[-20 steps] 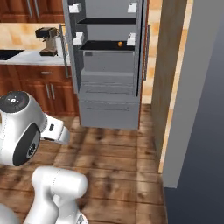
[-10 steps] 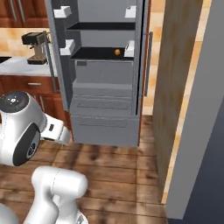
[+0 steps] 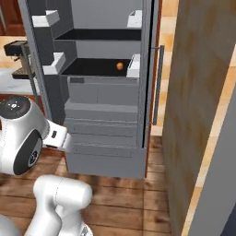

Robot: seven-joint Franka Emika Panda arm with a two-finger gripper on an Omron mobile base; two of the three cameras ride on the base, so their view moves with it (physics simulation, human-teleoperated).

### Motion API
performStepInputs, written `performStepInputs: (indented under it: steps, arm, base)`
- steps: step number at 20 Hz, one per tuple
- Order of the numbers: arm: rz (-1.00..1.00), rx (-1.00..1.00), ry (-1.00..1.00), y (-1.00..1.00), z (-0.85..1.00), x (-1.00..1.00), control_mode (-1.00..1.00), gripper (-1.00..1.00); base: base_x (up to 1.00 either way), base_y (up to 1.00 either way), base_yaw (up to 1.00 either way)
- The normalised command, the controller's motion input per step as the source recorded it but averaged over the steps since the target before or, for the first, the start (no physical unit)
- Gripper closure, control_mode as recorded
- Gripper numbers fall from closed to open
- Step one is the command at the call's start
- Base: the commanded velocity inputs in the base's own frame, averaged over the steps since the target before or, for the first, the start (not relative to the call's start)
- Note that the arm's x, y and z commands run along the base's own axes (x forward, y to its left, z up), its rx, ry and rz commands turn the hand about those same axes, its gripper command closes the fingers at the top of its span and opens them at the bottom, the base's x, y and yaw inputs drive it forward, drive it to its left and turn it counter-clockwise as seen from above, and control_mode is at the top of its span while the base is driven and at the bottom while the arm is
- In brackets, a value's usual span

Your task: Retrieve the banana and peach from the fridge and place them into the bowl on the dining table.

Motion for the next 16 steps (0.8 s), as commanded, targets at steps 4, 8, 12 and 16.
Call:
performStepInputs:
  steps: [4, 8, 12, 16]
  arm:
    - [0.0, 0.0, 0.0, 0.0, 0.0, 0.0, 1.0, -1.0]
    - [0.0, 0.0, 0.0, 0.0, 0.0, 0.0, 1.0, -1.0]
    - [0.0, 0.0, 0.0, 0.0, 0.0, 0.0, 1.0, -1.0]
    - [0.0, 0.0, 0.0, 0.0, 0.0, 0.0, 1.0, -1.0]
  base:
    - [0.95, -0.01, 0.0]
    - [0.89, -0.01, 0.0]
    - [0.82, 0.0, 0.0]
    - [0.72, 0.0, 0.0]
